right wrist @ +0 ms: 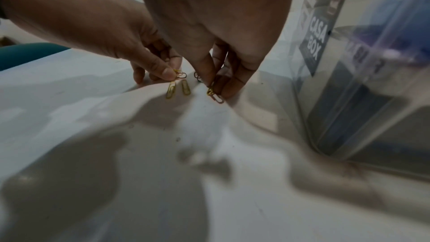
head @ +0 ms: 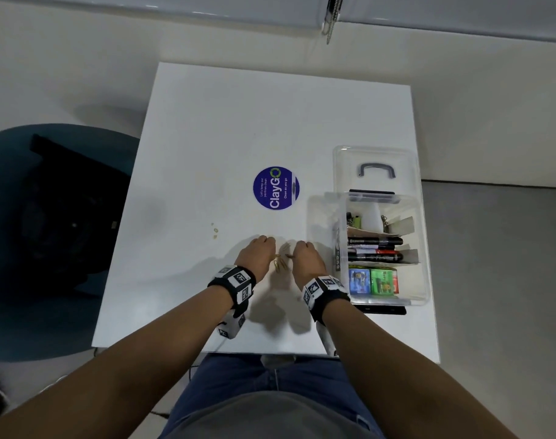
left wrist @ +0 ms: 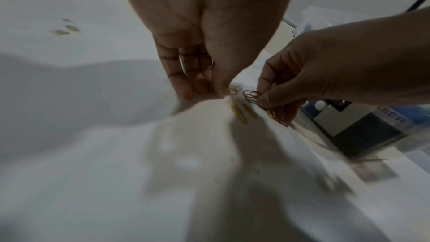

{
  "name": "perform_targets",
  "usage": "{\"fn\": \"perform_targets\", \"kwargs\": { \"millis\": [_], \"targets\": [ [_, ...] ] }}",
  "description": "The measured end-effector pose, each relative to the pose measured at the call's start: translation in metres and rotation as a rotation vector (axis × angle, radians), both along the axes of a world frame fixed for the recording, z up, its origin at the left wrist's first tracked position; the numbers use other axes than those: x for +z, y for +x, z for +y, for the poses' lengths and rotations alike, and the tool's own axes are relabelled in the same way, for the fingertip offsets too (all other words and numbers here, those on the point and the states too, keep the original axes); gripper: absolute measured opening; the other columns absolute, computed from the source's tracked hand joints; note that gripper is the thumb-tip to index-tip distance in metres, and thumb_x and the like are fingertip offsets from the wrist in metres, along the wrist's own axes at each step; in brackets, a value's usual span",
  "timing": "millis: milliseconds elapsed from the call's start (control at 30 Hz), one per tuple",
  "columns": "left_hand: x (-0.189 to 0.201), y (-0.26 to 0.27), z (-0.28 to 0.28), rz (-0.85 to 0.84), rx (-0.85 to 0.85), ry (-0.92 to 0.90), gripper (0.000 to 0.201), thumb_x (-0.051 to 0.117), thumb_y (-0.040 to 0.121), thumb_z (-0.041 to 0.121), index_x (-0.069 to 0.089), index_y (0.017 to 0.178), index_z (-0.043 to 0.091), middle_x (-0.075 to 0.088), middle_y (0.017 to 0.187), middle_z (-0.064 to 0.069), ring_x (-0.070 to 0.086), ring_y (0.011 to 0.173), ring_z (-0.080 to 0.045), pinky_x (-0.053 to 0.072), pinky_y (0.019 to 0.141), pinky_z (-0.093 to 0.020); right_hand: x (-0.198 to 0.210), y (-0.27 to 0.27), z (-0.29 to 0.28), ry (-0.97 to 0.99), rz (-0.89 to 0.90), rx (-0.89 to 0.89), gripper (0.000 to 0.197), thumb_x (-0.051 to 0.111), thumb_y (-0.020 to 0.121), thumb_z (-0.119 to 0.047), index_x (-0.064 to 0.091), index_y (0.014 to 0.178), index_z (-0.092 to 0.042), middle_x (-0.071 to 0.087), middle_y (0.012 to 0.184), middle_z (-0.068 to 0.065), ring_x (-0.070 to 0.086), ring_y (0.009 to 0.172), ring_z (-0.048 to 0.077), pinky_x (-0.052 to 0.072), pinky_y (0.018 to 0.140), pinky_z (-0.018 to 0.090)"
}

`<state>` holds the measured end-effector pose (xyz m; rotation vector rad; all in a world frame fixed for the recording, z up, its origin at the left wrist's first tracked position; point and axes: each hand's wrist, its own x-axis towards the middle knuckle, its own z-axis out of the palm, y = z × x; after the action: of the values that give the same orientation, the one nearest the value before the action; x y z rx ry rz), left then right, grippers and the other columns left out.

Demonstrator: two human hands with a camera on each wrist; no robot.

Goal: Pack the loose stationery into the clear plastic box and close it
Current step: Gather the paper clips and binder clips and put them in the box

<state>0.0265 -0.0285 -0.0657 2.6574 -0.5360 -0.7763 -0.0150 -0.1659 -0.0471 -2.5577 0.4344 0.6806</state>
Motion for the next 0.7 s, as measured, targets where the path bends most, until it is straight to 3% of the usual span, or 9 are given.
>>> {"fn": "perform_targets", "kwargs": {
  "millis": [133,233,333,500,633,700],
  "targets": [
    [0.009,0.000,0.010,0.035,0.091,-0.081,0.005,0.051,0.092,0.008,0.052,0.089,0.011,0.057,0.089,-0.005,0.057,0.080,-0.027,0.046,0.068,-0.037,0.010,0.001,0.002,0.055,-0.026,-0.119,0.015,0.046,0.092,-0.003,0.057,0.104,-0.004,0.063,0.108,0.015,0.061,0.098,0.031,0.048,0.078,0.035],
    [0.040,0.007,0.001,0.030,0.231,-0.261,0.007,0.055,0.093,0.015,0.053,0.087,0.014,0.059,0.083,0.000,0.056,0.073,-0.017,0.044,0.064,-0.026,0.035,0.005,0.001,0.168,-0.189,-0.234,0.008,0.052,0.093,-0.008,0.059,0.093,-0.004,0.065,0.094,0.012,0.062,0.088,0.028,0.049,0.072,0.034],
    [0.084,0.017,-0.029,0.033,0.336,-0.504,0.006,0.060,0.092,0.013,0.055,0.089,0.013,0.064,0.080,0.001,0.059,0.072,-0.011,0.045,0.065,-0.017,0.074,0.005,-0.022,0.245,-0.420,-0.320,0.005,0.060,0.091,-0.011,0.061,0.089,-0.006,0.065,0.083,0.003,0.059,0.076,0.018,0.043,0.063,0.020],
    [0.129,0.030,-0.116,0.013,0.224,-0.688,0.009,0.064,0.090,0.013,0.059,0.092,0.007,0.067,0.084,-0.004,0.062,0.074,-0.013,0.045,0.064,-0.012,0.123,0.000,-0.109,0.176,-0.619,-0.570,0.007,0.064,0.090,-0.013,0.062,0.089,-0.006,0.064,0.078,0.000,0.059,0.070,0.016,0.040,0.058,0.013],
    [0.128,0.031,-0.186,0.031,0.080,-0.611,0.003,0.062,0.089,0.008,0.059,0.091,0.007,0.063,0.083,-0.005,0.063,0.080,-0.023,0.054,0.073,-0.037,0.115,0.007,-0.169,0.021,-0.520,-0.665,0.006,0.059,0.089,-0.009,0.063,0.092,-0.006,0.067,0.085,0.006,0.063,0.080,0.024,0.039,0.064,0.022],
    [0.123,0.030,-0.207,0.045,0.030,-0.541,0.006,0.058,0.089,0.002,0.060,0.094,0.004,0.066,0.088,-0.011,0.064,0.087,-0.028,0.052,0.079,-0.041,0.102,0.013,-0.185,-0.003,-0.408,-0.641,0.009,0.057,0.088,-0.006,0.064,0.094,-0.005,0.069,0.093,0.010,0.065,0.086,0.026,0.040,0.067,0.024]
  ]
}}
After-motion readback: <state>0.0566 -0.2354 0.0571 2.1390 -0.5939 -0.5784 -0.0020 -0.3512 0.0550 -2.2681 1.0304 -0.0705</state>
